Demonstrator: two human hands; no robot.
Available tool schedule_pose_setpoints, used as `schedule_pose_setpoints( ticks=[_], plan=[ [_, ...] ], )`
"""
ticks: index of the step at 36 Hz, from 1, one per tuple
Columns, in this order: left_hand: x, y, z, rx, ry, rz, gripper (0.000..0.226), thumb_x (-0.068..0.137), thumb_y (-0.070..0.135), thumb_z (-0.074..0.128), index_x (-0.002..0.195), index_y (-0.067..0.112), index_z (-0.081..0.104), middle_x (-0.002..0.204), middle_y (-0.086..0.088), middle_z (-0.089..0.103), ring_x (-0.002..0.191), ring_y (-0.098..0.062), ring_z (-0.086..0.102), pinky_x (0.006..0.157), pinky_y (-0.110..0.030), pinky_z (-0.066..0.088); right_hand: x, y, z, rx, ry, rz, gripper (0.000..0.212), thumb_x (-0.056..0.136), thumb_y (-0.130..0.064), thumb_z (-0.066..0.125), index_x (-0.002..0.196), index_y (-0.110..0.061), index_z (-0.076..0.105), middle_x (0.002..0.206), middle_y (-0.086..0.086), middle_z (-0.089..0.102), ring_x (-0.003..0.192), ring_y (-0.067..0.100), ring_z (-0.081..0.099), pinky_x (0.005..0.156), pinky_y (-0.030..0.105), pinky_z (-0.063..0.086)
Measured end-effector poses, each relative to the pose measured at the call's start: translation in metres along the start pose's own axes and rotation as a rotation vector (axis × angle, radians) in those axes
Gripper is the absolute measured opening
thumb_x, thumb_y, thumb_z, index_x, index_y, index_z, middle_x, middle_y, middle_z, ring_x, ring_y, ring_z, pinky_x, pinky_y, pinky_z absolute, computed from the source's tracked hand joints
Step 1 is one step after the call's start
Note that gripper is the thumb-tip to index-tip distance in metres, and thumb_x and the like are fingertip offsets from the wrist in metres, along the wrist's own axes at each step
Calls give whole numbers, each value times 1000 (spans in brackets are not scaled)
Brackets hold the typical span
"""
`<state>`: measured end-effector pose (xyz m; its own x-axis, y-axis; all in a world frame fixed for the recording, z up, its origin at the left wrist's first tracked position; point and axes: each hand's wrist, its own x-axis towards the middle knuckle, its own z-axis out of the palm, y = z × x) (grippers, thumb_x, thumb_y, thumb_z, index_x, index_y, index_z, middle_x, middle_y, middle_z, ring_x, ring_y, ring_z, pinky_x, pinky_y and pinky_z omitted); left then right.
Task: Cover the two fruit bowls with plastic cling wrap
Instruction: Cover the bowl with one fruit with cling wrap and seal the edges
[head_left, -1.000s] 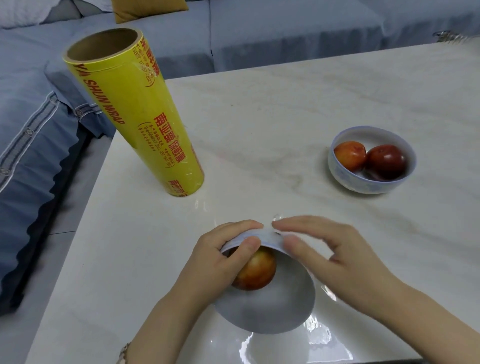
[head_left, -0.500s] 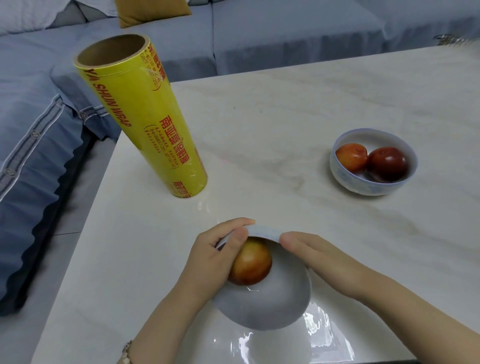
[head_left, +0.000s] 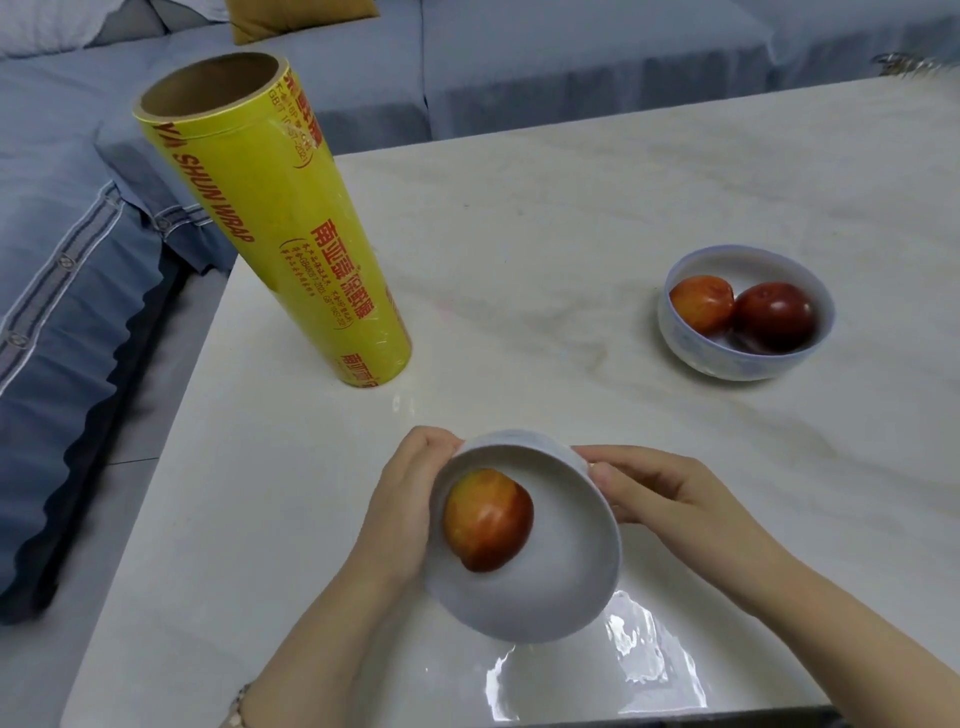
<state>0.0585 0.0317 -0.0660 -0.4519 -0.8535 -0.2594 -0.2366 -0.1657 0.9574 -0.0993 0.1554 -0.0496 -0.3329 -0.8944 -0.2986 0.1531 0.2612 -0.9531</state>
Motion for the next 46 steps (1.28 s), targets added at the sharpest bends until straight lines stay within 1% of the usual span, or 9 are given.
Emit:
schedule_pose_setpoints(
  ticks=[2,5,12,16,23,27,32,38,46],
  plan=[
    [6,6,-2,0,-38,9,27,69,37,51,72,10,53,84,-5,63,85,-13,58,76,-19,42,3,-3,2,-2,11,-19,19,80,-20,61,94,-20,73,88,-4,75,75,5,68,69,15,53],
    [11,11,-2,111,-100,37,29,75,42,48,83,19,64,81,17,65,84,0,58,72,-6,41,9,-10,2,-49,9,-54,20,68,-26,67,86,-21,73,79,-10,75,68,1,67,65,10,50],
    [7,10,-3,144,-181,66,28,78,45,50,85,26,71,91,11,72,88,-2,65,76,-11,46,28,-30,-11,-322,-79,3,11,76,-11,72,68,-19,72,59,-10,68,56,-4,59,61,8,46],
    [5,9,-3,164,-201,83,28,79,45,49,86,28,70,92,10,71,92,-6,65,81,-20,47,38,-41,-14,-446,-237,78,12,79,-14,69,70,-20,71,70,-1,66,63,2,55,65,13,48],
    [4,9,-2,212,-245,161,40,65,60,47,85,33,68,91,17,70,91,0,63,79,-11,45,38,-50,-14,-712,-417,107,22,90,-17,53,70,-25,56,71,-11,55,66,1,48,71,17,40],
    [4,9,-2,214,-242,180,35,64,59,46,85,40,67,89,20,69,89,3,62,77,-7,43,37,-49,-15,-588,-369,86,21,92,-11,49,74,-18,56,74,-9,60,71,5,53,73,19,43],
    [2,9,-1,237,-243,200,28,64,57,47,81,46,67,88,23,68,88,5,62,75,-5,42,40,-49,-16,-429,-414,194,32,93,-5,46,63,-15,51,52,-11,56,48,2,43,51,11,36],
    [4,8,2,264,-230,200,31,65,55,50,83,39,68,90,21,69,91,2,62,77,-8,44,55,-54,-9,-418,-378,397,35,84,-36,60,56,-15,61,43,-4,46,47,11,36,53,19,32],
    [3,7,0,247,-164,150,18,68,46,56,81,42,68,88,32,69,91,10,62,78,-5,43,53,-33,6,-125,-134,30,31,87,-15,58,56,-12,56,48,1,47,40,4,36,45,10,32]
  ],
)
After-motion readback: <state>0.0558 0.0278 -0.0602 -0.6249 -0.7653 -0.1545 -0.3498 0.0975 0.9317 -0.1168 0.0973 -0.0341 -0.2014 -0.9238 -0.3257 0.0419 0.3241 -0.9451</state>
